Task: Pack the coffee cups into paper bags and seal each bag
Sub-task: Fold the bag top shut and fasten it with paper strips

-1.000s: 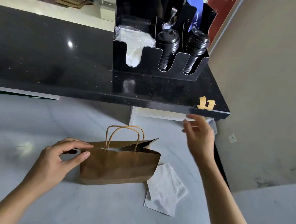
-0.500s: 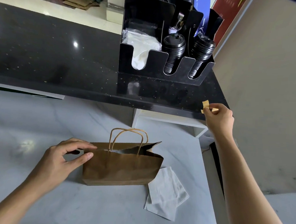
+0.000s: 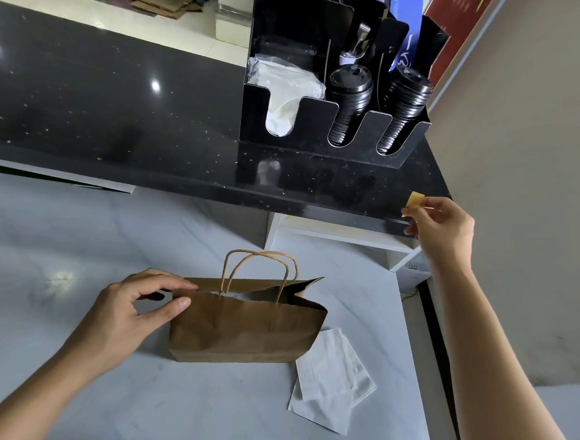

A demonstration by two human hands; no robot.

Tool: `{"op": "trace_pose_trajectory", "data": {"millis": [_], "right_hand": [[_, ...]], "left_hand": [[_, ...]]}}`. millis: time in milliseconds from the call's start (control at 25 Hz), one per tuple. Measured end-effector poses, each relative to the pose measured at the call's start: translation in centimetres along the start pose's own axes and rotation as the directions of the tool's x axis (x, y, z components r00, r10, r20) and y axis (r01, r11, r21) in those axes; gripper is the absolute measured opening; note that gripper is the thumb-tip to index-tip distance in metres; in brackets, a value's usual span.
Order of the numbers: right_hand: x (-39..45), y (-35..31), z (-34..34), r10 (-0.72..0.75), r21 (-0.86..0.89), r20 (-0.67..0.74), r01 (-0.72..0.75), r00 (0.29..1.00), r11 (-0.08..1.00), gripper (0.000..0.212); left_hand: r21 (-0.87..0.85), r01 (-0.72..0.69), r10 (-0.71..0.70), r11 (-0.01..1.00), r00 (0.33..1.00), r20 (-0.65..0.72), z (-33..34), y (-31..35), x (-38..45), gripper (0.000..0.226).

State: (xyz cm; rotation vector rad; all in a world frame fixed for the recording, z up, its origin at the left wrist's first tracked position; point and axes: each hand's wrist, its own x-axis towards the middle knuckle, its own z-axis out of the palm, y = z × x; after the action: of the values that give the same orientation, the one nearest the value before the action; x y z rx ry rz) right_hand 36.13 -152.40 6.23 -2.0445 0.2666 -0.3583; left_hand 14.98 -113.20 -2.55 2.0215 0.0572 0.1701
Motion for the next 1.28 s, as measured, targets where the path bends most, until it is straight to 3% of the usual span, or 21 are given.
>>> {"op": "trace_pose_trajectory", "data": {"millis": [200, 360, 640, 760, 880, 1040, 1280], "right_hand": [[-3.6, -0.8, 0.4, -0.084, 0.098, 0.031, 0.081, 0.996, 0.992, 0.018], [-8.6, -2.0, 0.9, -0.077, 0.212, 0.087, 0.057, 0.993, 0.976, 0.031], [-17.2, -4.2, 1.4, -0.028, 0.357, 0.249, -0.065, 0.968, 0.932, 0.018], [-20.3, -3.9, 2.1, -0.044, 0.442, 0.268, -0.082, 0.963, 0.893, 0.025], [-23.4, -2.8, 3.6, -0.060, 0.452, 0.352, -0.114, 0.934, 0.885, 0.031], [-26.1, -2.7, 5.5, -0.155, 0.405, 0.481, -0.061, 0.863, 0.912, 0.015], [-27.2, -3.4, 9.2, -0.180, 0.372, 0.557, -0.050, 0.811, 0.927, 0.025]], "left_hand": [[-0.009, 0.002, -0.002, 1.000, 1.000, 0.004, 0.0, 0.0, 0.1, 0.022], [-0.013, 0.005, -0.005, 1.000, 1.000, 0.004, 0.1, 0.1, 0.0, 0.020], [-0.012, -0.004, 0.005, 1.000, 1.000, 0.015, 0.1, -0.2, 0.1, 0.020], [-0.017, -0.005, 0.005, 1.000, 1.000, 0.019, 0.1, -0.3, 0.1, 0.021], [-0.020, -0.019, 0.019, 1.000, 1.000, 0.011, 0.2, -0.4, 0.0, 0.021], [-0.025, -0.032, 0.032, 0.999, 0.999, 0.003, 0.3, -0.4, -0.1, 0.021], [-0.057, -0.031, 0.032, 0.998, 0.999, 0.019, 0.2, -0.5, -0.2, 0.015]]}}
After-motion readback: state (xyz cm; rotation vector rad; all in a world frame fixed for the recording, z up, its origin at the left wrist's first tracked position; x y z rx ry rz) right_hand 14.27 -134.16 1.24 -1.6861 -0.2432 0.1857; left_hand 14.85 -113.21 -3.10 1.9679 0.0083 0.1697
